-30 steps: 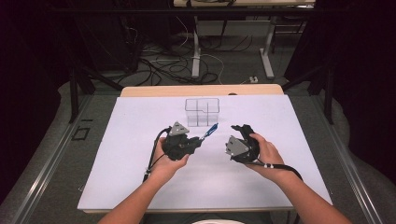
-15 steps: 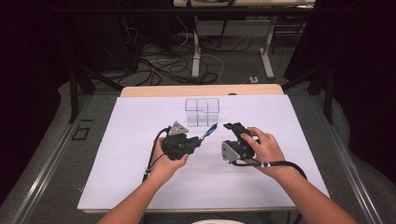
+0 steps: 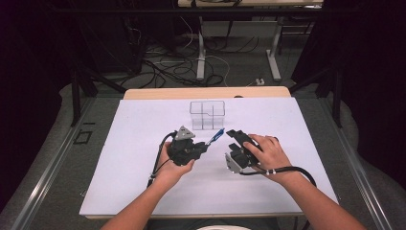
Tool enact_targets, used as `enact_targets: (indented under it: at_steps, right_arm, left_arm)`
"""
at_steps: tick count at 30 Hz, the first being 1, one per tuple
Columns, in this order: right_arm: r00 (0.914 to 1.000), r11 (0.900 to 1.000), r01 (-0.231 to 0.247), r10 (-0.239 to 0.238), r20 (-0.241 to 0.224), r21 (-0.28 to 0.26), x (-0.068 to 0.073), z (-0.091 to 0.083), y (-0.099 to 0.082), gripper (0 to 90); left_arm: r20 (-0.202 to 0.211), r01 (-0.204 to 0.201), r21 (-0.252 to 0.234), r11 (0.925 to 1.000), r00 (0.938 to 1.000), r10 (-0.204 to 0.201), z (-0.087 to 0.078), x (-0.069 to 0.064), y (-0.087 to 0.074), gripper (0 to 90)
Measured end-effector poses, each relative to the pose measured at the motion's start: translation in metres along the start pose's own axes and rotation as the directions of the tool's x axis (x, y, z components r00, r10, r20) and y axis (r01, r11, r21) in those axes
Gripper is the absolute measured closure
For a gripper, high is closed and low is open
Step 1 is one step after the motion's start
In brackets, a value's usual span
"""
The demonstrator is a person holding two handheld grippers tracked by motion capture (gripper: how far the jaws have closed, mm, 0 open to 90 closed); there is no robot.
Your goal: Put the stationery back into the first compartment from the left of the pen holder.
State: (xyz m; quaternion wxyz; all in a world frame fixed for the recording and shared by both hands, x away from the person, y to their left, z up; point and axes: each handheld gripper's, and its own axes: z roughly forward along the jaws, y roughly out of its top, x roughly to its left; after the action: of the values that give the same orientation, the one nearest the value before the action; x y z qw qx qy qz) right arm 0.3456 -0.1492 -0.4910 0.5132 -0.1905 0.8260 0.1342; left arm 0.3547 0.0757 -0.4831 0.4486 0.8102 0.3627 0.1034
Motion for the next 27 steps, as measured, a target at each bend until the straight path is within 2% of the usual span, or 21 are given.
enact_targets:
  at_steps: [1,4,5,12,14,15,16,17,18,19,22,23,24,25,27]
  right_arm:
    - [1.0000,1.0000,0.001,-0.001,-0.001,-0.001,0.001,0.000,0.000,43.7]
    - [1.0000,1.0000,0.000,0.000,-0.005,-0.009,0.001,0.000,0.001,44.3]
    - [0.9999,0.9997,0.013,-0.013,0.000,-0.021,0.001,0.001,0.001,45.4]
    - [0.9983,0.9985,0.052,-0.053,-0.026,-0.016,0.001,-0.001,0.006,57.7]
    - [0.9980,0.9978,0.062,-0.063,-0.008,-0.023,0.003,0.000,0.007,59.4]
    - [0.9967,0.9969,0.076,-0.077,-0.025,-0.020,0.002,0.000,0.007,60.0]
    - [0.9969,0.9965,0.078,-0.078,-0.004,-0.028,0.003,0.001,0.007,60.8]
    - [0.9965,0.9967,0.079,-0.079,-0.026,-0.021,0.003,0.001,0.008,61.6]
    - [0.9964,0.9960,0.084,-0.084,-0.009,-0.030,0.004,0.001,0.009,62.5]
    - [0.9951,0.9955,0.093,-0.094,-0.031,-0.020,0.003,0.001,0.009,63.1]
    - [0.9938,0.9943,0.105,-0.105,-0.036,-0.017,0.005,0.002,0.011,64.4]
    - [0.9925,0.9925,0.119,-0.120,-0.026,-0.026,0.006,0.003,0.012,64.8]
    - [0.9931,0.9941,0.108,-0.108,-0.046,-0.010,0.007,0.002,0.013,65.3]
    - [0.9918,0.9932,0.116,-0.116,-0.054,-0.007,0.007,0.002,0.014,65.8]
    - [0.9913,0.9927,0.121,-0.121,-0.052,-0.010,0.008,0.003,0.015,66.7]
  left_arm:
    - [0.011,0.000,0.004,1.0000,0.9999,0.000,0.000,0.000,0.000,80.1]
    - [0.008,-0.001,-0.005,1.0000,1.0000,0.001,0.001,-0.002,0.000,80.1]
    - [0.009,-0.001,-0.004,1.0000,1.0000,0.001,0.002,-0.003,0.000,80.1]
    - [0.027,-0.008,0.009,0.9999,0.9996,0.008,0.004,-0.009,-0.001,80.1]
    - [0.030,-0.010,0.014,0.9998,0.9995,0.009,0.005,-0.011,-0.001,80.1]
    - [0.032,-0.017,0.014,0.9998,0.9994,0.017,0.005,-0.011,-0.001,80.1]
    - [0.032,-0.021,0.012,0.9997,0.9993,0.021,0.006,-0.012,-0.001,80.1]
    - [0.032,-0.023,0.017,0.9996,0.9992,0.022,0.005,-0.013,0.000,80.1]
    - [0.035,-0.021,0.013,0.9997,0.9992,0.021,0.006,-0.013,0.000,80.1]
    - [0.038,-0.029,0.020,0.9994,0.9989,0.029,0.006,-0.014,0.000,80.2]
    - [0.048,-0.018,0.012,0.9998,0.9987,0.017,0.007,-0.017,0.000,80.1]
    - [0.050,-0.027,0.009,0.9996,0.9984,0.027,0.007,-0.017,0.000,80.1]
    - [0.052,-0.028,0.012,0.9995,0.9983,0.027,0.007,-0.018,0.000,80.1]
    - [0.051,-0.031,0.013,0.9994,0.9982,0.031,0.007,-0.019,0.000,80.1]
    - [0.058,-0.040,0.019,0.9990,0.9976,0.039,0.007,-0.020,0.000,80.1]
